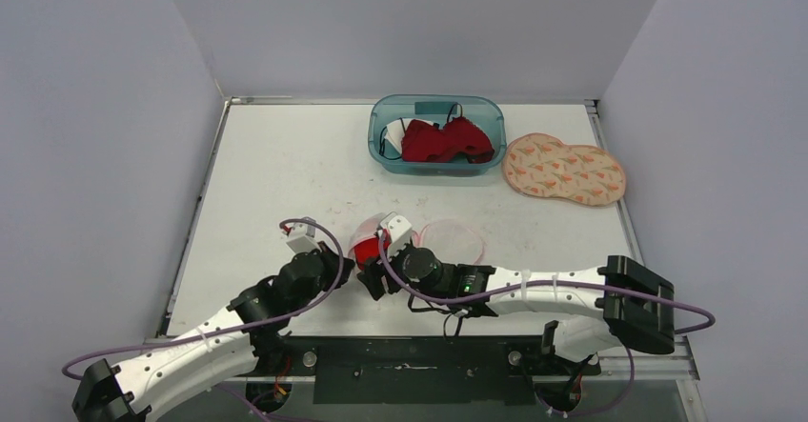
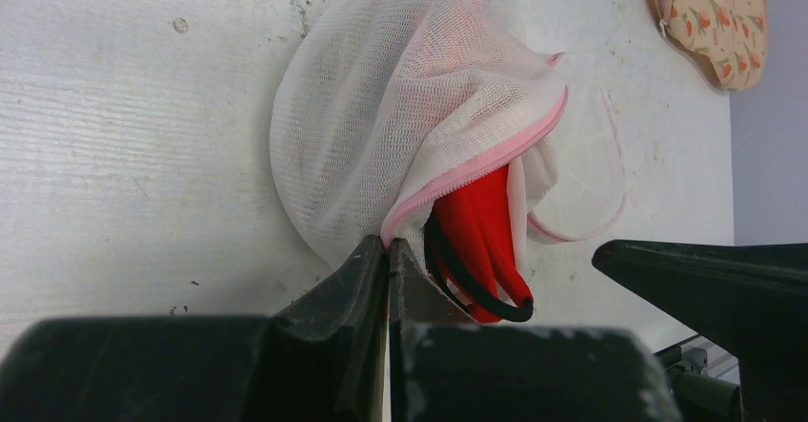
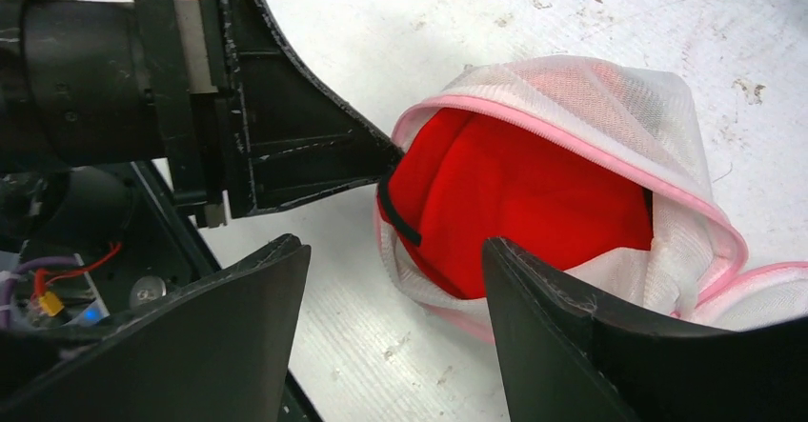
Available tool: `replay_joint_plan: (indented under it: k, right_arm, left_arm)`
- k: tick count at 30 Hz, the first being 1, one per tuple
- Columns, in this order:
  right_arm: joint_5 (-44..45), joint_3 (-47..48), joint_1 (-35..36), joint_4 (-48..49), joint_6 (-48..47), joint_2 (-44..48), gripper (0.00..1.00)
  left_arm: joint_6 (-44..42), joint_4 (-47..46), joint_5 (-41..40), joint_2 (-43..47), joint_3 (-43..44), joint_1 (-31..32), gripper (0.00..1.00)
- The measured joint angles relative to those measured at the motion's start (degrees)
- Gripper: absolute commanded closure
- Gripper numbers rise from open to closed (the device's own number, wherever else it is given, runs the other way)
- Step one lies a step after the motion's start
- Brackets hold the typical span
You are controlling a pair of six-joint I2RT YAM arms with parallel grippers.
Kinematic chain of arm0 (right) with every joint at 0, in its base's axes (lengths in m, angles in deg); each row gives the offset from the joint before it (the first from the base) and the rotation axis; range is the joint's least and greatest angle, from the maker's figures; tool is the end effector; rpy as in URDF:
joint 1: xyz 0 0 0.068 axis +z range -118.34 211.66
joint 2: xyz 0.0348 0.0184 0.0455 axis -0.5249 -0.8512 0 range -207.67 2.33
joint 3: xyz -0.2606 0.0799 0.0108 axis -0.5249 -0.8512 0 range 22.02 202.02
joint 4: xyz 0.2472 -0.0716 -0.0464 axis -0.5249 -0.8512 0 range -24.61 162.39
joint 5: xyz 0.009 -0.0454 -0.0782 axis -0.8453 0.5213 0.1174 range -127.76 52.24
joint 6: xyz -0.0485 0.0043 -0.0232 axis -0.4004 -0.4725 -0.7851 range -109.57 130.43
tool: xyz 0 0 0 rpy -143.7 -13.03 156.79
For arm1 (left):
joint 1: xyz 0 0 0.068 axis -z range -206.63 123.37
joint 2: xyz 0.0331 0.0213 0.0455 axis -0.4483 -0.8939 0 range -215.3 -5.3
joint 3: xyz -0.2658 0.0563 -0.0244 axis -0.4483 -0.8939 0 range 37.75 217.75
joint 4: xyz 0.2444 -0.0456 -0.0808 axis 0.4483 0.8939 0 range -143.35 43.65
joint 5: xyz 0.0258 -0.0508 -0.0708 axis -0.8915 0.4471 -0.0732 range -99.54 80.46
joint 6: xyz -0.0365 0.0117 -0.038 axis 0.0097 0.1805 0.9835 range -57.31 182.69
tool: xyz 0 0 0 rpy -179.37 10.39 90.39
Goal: Unzip the laundry bag and remove the bra
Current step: Pick up the bra from the laundry bag.
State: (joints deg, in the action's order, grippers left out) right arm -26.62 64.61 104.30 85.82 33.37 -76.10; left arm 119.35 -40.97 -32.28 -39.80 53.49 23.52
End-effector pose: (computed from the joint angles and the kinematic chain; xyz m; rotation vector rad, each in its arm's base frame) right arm 0.0965 0.2857 0.2357 -0.7444 1.9277 0.8873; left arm 0.1036 -0.1026 0.1858 -0.3631 2.1181 -0.7114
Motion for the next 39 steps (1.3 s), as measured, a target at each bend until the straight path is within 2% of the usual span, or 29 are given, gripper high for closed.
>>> replay_joint_plan:
  k: [4,9,20,27,28,38,39]
  right_arm:
    - [0.87,0.11,-0.31,0.87,-0.7,-2.45,0.33]
    - [1.73,0.17,-0.81,0.98,-1.31,-5.79,0.39]
    - [4.48,1.51,-1.77,1.03,-1.29,-7.21,0.48]
    - [5.18,3.34,-1.84,0.9,-1.31,-10.47,0.49]
    - [5.29,3.41,-1.84,0.74,-1.31,-10.62,0.51]
    - [7.02,3.76,-2.12,-0.15,-1.53,-10.73,0.92]
    - [7.1,3.76,-2.16,-0.26,-1.66,-10.73,0.94]
  left_arm:
    - [0.0,-0.94,0.66,-0.98,0.0,0.0,1.0]
    - [0.0,-1.97,0.98,-1.49,0.0,-0.02,1.0]
    - [0.0,-2.38,1.6,-1.73,0.0,0.0,1.0]
    - [0.0,-2.58,1.88,-1.73,0.0,-0.02,1.0]
    - [0.0,-2.58,1.95,-1.73,0.0,0.0,1.0]
    - [0.02,-2.75,2.08,-1.49,0.0,-0.02,1.0]
    - [0.04,-2.75,2.08,-1.38,0.0,-0.02,1.0]
